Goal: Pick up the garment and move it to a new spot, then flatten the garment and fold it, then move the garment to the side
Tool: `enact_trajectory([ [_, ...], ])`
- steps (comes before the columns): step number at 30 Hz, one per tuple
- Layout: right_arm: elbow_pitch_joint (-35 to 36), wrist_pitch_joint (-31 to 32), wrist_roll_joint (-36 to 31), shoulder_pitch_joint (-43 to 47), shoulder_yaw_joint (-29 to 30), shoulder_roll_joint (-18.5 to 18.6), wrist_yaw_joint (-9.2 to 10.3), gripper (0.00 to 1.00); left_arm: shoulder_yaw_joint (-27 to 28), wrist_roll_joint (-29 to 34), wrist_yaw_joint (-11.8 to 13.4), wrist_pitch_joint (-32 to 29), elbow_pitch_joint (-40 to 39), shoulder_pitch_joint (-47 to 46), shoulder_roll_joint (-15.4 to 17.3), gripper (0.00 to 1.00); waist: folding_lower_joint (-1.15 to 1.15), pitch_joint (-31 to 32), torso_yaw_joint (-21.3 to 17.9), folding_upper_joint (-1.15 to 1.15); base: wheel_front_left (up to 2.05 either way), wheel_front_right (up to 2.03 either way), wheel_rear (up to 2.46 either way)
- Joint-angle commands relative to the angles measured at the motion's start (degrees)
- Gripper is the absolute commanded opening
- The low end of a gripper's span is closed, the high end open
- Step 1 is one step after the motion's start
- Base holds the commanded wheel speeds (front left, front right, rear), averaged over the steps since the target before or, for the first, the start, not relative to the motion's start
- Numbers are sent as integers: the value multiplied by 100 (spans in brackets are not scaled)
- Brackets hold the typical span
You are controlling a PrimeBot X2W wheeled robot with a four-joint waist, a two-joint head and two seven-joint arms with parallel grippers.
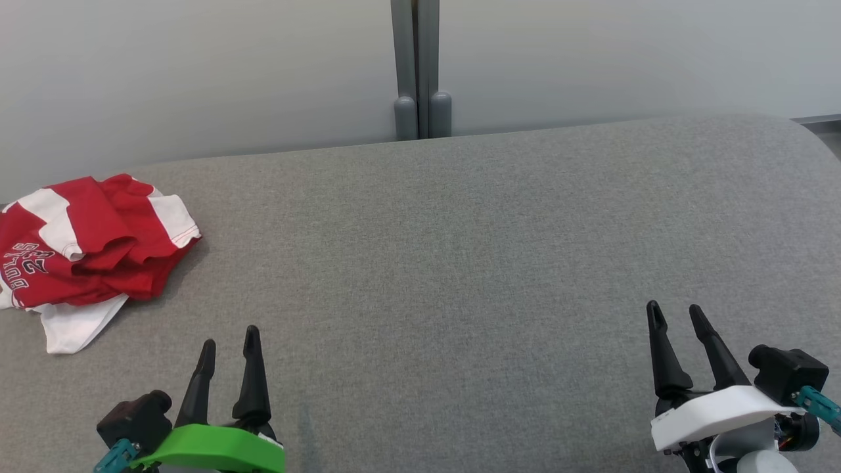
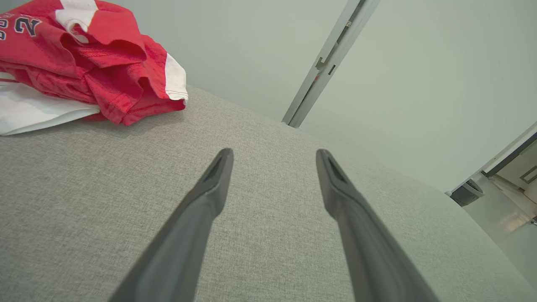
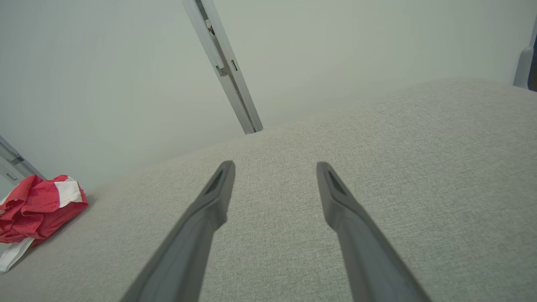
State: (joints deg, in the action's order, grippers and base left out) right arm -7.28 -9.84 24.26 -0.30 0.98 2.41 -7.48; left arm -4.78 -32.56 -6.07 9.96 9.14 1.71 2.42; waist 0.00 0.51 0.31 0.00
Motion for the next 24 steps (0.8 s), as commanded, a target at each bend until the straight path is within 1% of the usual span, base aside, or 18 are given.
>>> enact_trajectory([
  [1, 76, -65, -174, 53, -16, 38, -1, 100, -6, 128, -31, 50, -24, 28, 46, 100, 0, -1, 3, 0, 0, 0, 0],
  [24, 66, -345, -1246, 103, -62, 51, -2, 100, -75, 971, -24, 335, 255, 99, 58, 100, 0, 7, 26, 0, 0, 0, 0],
])
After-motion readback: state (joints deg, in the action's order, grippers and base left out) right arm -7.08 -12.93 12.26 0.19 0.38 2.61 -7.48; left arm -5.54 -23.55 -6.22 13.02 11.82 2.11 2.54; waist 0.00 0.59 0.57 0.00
